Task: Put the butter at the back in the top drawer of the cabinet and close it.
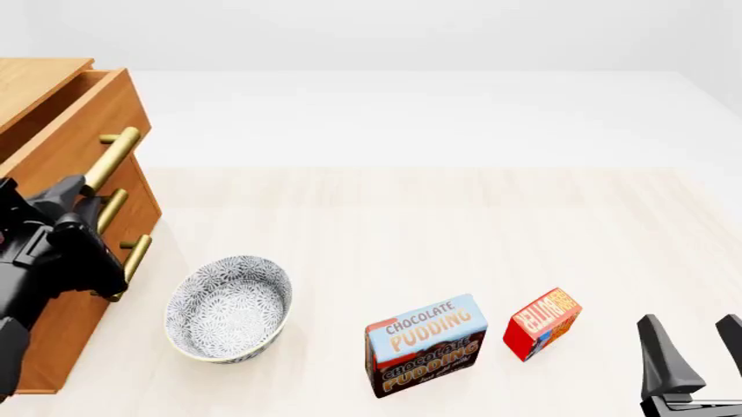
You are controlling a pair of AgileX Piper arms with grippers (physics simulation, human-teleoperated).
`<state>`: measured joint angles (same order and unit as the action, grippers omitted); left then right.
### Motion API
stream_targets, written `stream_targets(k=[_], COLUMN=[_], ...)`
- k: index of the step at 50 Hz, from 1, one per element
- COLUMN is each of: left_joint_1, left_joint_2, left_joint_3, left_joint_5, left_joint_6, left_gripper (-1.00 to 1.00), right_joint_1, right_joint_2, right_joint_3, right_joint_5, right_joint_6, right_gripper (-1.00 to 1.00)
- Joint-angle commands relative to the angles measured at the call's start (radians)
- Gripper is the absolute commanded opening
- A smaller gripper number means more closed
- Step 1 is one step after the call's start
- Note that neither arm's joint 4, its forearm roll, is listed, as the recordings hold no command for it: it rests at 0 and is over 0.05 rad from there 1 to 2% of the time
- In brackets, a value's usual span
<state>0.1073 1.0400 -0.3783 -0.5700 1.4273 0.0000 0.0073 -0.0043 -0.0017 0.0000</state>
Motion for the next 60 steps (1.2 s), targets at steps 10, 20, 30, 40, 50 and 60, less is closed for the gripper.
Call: stream_targets(k=[10, 20, 30, 40, 50, 60], left_joint_1=[-0.009, -0.018, -0.015, -0.017, -0.017, -0.030], left_joint_2=[-0.013, -0.023, -0.048, -0.063, -0.085, -0.155], left_joint_3=[0.046, 0.058, 0.059, 0.054, 0.047, 0.042], left_joint_5=[-0.010, -0.012, 0.018, 0.037, 0.062, 0.126], left_joint_6=[0.006, 0.008, 0.001, -0.004, -0.005, -0.011], left_gripper=[-1.00, -1.00, -1.00, 1.00, 1.00, 1.00], right_joint_1=[0.000, 0.000, 0.000, 0.000, 0.000, 0.000], right_joint_2=[0.000, 0.000, 0.000, 0.000, 0.000, 0.000], right_joint_3=[0.000, 0.000, 0.000, 0.000, 0.000, 0.000], right_joint_5=[0.000, 0.000, 0.000, 0.000, 0.000, 0.000], right_joint_6=[0.000, 0.000, 0.000, 0.000, 0.000, 0.000], right_gripper=[1.00, 1.00, 1.00, 1.00, 1.00, 1.00])
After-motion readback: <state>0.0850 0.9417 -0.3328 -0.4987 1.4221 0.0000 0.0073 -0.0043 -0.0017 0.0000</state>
